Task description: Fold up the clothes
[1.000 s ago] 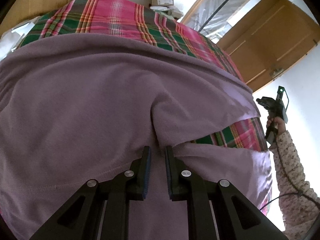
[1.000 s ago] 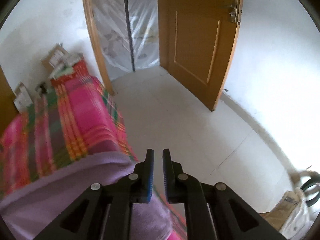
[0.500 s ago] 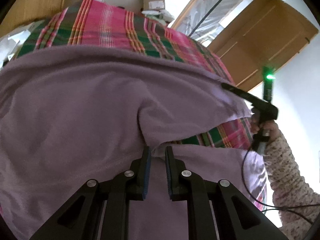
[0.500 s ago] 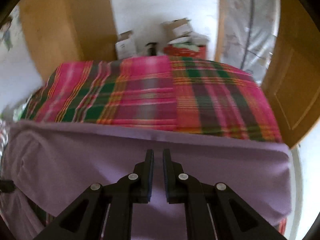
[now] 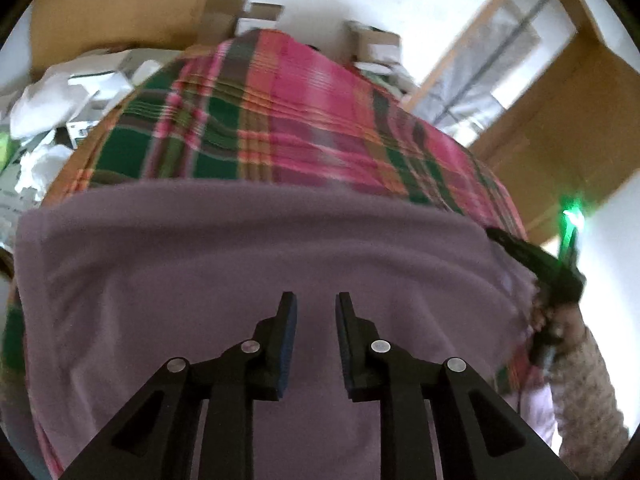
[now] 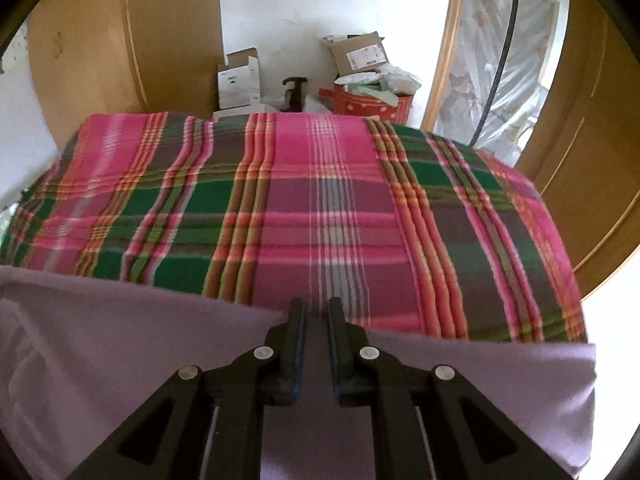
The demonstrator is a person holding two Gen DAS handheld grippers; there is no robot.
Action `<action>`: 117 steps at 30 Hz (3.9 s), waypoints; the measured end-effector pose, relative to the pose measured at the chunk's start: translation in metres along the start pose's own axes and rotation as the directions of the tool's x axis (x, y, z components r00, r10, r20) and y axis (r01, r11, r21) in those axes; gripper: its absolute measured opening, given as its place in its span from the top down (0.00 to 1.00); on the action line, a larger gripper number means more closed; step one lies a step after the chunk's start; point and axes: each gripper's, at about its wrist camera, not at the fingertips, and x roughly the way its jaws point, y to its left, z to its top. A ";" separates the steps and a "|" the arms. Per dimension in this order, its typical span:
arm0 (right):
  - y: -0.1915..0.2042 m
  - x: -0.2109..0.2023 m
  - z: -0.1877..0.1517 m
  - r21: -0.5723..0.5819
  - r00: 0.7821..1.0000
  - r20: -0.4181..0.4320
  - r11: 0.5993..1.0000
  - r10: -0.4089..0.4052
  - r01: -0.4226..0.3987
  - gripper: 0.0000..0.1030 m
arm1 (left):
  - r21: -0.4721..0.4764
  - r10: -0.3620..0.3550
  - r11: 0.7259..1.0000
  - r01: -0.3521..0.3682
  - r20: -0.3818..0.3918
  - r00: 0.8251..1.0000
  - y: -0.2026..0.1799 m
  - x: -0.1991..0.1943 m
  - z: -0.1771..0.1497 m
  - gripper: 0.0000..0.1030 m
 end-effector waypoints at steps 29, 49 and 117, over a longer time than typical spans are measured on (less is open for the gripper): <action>0.045 -0.122 -0.067 -0.123 0.977 0.077 0.975 0.197 -0.187 0.77 | -0.177 0.008 0.984 0.015 0.128 0.992 0.066 -0.089 -0.025 0.80; 0.118 -0.177 -0.214 -0.213 0.937 -0.053 0.913 0.345 -0.348 0.72 | -0.256 0.168 0.956 -0.142 0.086 0.982 0.110 -0.156 -0.175 0.80; 0.195 -0.218 -0.161 -0.334 0.817 -0.033 0.764 0.576 -0.552 0.58 | -0.173 0.125 0.980 -0.094 0.181 0.976 0.088 -0.199 -0.151 0.80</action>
